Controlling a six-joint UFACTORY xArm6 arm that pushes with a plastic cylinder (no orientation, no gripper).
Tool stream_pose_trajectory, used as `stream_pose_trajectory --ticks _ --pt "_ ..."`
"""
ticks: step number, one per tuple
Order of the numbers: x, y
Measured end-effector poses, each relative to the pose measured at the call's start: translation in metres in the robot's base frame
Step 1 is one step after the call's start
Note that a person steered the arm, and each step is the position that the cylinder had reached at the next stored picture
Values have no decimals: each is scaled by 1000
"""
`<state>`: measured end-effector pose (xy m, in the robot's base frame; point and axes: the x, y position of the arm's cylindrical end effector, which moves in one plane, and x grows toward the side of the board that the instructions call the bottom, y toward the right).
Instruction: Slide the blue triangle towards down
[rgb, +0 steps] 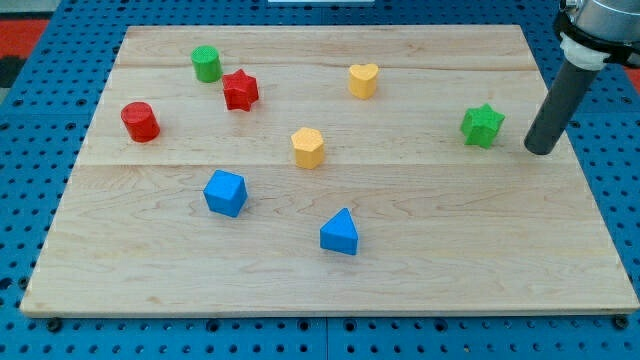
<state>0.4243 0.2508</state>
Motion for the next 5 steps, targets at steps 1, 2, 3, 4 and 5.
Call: stream_pose_trajectory --ticks 1,2,3,4,5 --pt "0 -2" --pt "10 -7" --pt "69 -51" --pt "69 -120" --pt "68 -146"
